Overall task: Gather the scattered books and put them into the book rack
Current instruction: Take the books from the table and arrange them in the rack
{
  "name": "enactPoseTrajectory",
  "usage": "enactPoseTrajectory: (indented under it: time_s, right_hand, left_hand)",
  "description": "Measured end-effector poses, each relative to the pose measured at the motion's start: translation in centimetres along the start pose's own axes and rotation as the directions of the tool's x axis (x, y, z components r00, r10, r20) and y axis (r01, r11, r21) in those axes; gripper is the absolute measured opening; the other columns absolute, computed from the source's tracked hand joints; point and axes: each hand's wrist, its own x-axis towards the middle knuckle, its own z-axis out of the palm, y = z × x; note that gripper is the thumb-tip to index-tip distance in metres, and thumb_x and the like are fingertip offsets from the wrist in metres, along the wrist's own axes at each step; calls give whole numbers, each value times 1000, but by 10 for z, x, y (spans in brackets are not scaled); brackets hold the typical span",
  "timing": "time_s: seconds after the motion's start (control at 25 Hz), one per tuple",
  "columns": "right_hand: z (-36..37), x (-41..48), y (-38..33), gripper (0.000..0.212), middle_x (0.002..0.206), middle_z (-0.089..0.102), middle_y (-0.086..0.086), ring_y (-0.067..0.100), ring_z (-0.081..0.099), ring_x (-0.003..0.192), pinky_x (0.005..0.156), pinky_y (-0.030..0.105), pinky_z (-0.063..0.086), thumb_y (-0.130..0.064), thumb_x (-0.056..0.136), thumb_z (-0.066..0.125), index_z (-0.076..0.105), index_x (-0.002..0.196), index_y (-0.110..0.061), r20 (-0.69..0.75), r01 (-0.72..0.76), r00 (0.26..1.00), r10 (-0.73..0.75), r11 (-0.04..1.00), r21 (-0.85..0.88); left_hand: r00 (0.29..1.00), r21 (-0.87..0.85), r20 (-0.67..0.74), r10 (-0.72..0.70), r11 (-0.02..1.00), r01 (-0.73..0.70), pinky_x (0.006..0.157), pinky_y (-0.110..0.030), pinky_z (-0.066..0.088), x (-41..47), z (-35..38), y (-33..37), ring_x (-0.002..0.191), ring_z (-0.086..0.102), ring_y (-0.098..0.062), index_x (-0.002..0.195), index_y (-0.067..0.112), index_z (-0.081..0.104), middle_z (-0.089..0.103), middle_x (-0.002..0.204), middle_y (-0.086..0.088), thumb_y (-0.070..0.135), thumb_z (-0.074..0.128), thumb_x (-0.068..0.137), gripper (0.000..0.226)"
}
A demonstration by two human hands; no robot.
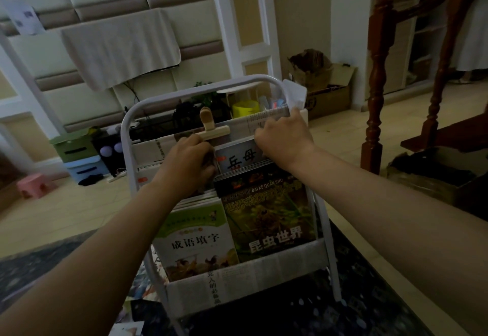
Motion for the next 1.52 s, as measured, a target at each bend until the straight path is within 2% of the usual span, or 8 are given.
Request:
enactPoseTrajectory:
  time_s: [0.32, 0.48, 0.64, 0.8, 0.92, 1.08, 1.32, 1.52]
  right_hand:
    - [-8, 2, -8, 22, 111, 66, 15, 35, 66, 101, 102, 71, 33, -1, 94, 55, 63, 113, -7, 51, -17, 999, 18, 1000, -17]
    - [-21, 2, -6, 24, 116, 65, 13, 36, 62, 108, 102, 61, 37, -6, 94, 56, 63, 116, -12, 115, -37, 993, 30, 998, 59]
    - [-45, 2, -23, 21, 106, 67, 9, 32, 65, 98, 85, 45, 43, -18, 91, 58, 63, 111, -16, -21, -38, 999, 42, 982, 183]
    - [-84, 5, -78, 21, 106, 64, 13, 35, 63, 94, 77, 42, 42, -20, 95, 49, 57, 112, -12, -106, 93, 993, -52, 899, 427]
    - [-113, 10, -132, 20, 104, 64, 14, 34, 63, 92, 71, 38, 41, -22, 96, 51, 57, 112, -11, -152, 192, 979, -137, 871, 453]
    - [-140, 15, -206, 11, 97, 64, 12, 34, 62, 86, 72, 41, 50, -22, 99, 48, 53, 101, -12, -181, 300, 953, -243, 841, 451]
    - [-147, 15, -327, 14, 103, 58, 13, 35, 57, 87, 68, 37, 41, -24, 97, 50, 53, 108, -14, -65, 367, 920, -388, 787, 496]
    - [-100, -6, -423, 29, 95, 57, 6, 24, 57, 78, 70, 39, 54, -30, 95, 63, 55, 117, -15, 247, 384, 804, -540, 790, 478]
  left_hand:
    - [1000, 3, -17, -24, 1000, 24, 85, -40, 48, 0, -2, 3, 103, 50, -24, 115, 15, 65, 56, 118, -4, 33, 67, 88, 32]
    - [999, -12, 42, 24, 1000, -24, 85, -37, 47, -3, -14, 0, 105, 54, -26, 119, 15, 65, 58, 117, -7, 28, 62, 92, 31]
    - [999, -45, -36, 7, 999, -8, 88, -39, 49, -35, -42, -23, 107, 57, -28, 122, 12, 63, 60, 118, -9, 22, 62, 91, 32]
    - [995, -21, -73, -71, 997, 70, 83, -38, 50, -86, -71, -63, 99, 59, -27, 116, 11, 65, 60, 111, -9, 25, 60, 93, 27]
    - [985, 10, -69, -157, 987, 158, 78, -43, 52, -136, -88, -100, 90, 60, -27, 112, 12, 67, 60, 103, -8, 25, 59, 93, 24]
    - [956, 27, -67, -287, 957, 289, 80, -39, 48, -210, -97, -151, 95, 61, -30, 113, 10, 67, 63, 108, -11, 24, 61, 92, 26]
    - [845, -41, 69, -530, 845, 533, 79, -42, 50, -317, -70, -212, 92, 59, -34, 107, 10, 67, 61, 102, -12, 24, 57, 91, 23]
    - [725, -121, 258, -639, 723, 680, 71, -31, 39, -377, -3, -210, 97, 60, -34, 106, 8, 66, 63, 104, -14, 19, 59, 90, 21]
